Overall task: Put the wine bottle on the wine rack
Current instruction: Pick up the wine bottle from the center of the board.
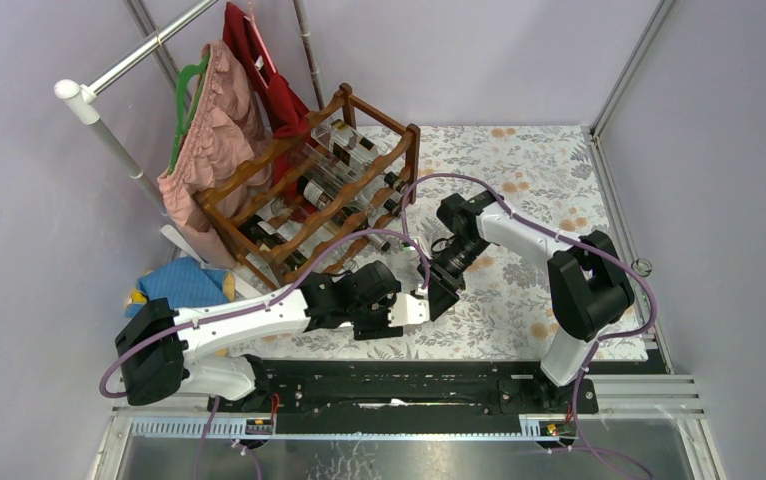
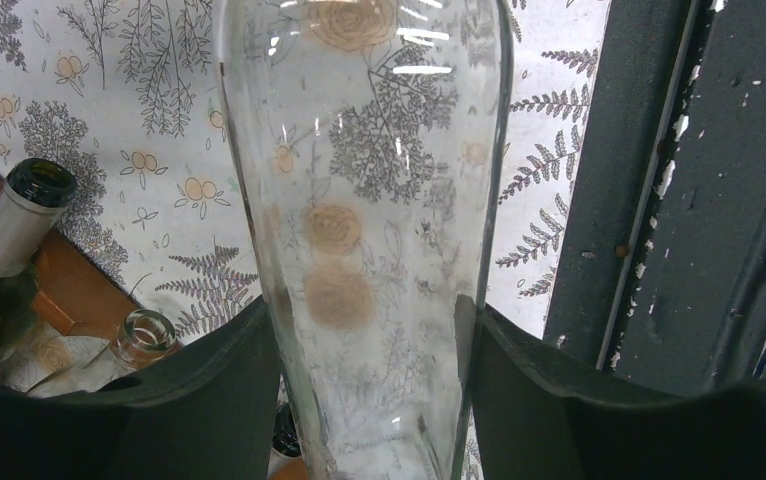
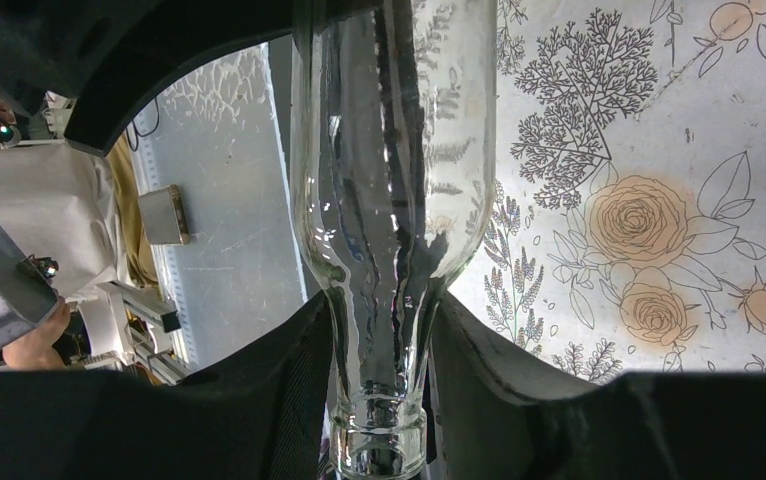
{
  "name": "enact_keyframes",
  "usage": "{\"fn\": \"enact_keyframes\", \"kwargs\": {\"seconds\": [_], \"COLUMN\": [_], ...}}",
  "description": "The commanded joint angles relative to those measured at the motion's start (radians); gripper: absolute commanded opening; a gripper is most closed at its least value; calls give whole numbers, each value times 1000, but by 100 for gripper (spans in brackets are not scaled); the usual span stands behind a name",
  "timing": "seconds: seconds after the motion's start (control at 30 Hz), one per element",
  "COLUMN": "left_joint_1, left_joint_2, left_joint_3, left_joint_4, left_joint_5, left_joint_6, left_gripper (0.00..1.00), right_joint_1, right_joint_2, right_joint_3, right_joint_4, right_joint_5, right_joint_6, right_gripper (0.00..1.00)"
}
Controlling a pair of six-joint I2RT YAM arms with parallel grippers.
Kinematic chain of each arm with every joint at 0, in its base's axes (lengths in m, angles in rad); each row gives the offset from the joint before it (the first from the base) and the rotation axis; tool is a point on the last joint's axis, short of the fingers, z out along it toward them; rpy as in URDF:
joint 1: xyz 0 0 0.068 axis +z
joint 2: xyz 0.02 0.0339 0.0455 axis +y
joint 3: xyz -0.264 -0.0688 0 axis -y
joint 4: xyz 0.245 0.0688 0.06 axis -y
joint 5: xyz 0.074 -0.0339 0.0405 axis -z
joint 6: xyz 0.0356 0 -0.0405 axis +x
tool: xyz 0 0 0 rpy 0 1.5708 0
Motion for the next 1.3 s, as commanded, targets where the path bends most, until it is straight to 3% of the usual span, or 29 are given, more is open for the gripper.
{"fn": "enact_keyframes", "kwargs": {"seconds": [0.0,0.23,0.4,0.63,0.7,0.73,0.9,1.0,1.27], "left_joint_1": [6,6,6,6,6,6,6,6,3], "left_joint_2": [-26,-18,-18,-10,-6,-5,-13,-28,-79], "left_joint_3": [5,11,11,16,21,23,20,5,-12], "left_joint_4": [40,40,42,42,41,41,41,51,74], "left_joint_5": [-9,-6,-9,-15,-28,-30,-21,-13,10], "left_joint_6": [10,5,3,-3,-10,-13,-25,-26,-29], "left_gripper": [0,0,0,0,1,5,44,60,83], "right_joint_1": [5,4,4,4,5,4,4,3,4], "right_joint_2": [10,20,19,9,3,0,-20,-39,-106], "right_joint_3": [39,39,39,46,48,48,42,18,-74], "right_joint_4": [-42,-44,-44,-51,-57,-60,-54,-4,73], "right_joint_5": [-25,-22,-21,-35,-52,-64,-134,-124,-113], "right_joint_6": [-18,-18,-17,-18,-20,-21,9,52,116], "right_gripper": [44,48,45,1,0,0,0,0,0]}}
